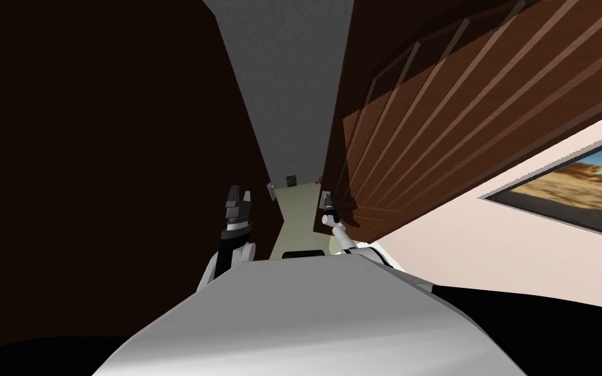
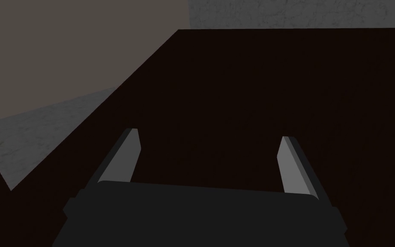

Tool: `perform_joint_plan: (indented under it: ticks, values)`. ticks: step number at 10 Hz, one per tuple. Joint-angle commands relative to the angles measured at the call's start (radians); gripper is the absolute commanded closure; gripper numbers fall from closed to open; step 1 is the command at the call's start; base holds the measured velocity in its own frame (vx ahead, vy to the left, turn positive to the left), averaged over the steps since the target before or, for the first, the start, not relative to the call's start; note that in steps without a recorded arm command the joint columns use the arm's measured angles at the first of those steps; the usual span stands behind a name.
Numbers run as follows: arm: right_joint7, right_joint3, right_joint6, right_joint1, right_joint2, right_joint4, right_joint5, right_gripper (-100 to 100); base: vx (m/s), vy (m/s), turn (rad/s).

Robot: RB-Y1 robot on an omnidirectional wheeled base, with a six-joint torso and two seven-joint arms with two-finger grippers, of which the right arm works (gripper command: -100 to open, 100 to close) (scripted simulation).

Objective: Push the door open

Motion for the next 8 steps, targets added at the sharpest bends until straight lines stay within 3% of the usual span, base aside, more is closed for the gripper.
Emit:
perform_joint_plan:
  ticks: [1, 3, 7, 8]
  values:
    - [0.013, -0.014, 0.002, 0.008, -0.004, -0.028, -0.003, 100, 0.067, -0.012, 0.002]
    - [0.052, -0.05, -0.029, -0.011, -0.013, -0.005, -0.031, 100, 0.124, -0.021, 0.021]
    - [0.096, -0.091, -0.065, -0.034, -0.018, 0.022, -0.065, 100, 0.137, -0.027, -0.03]
    - [0.107, -0.089, -0.04, -0.031, -0.015, 0.012, -0.064, -100, -0.082, 0.023, -0.133]
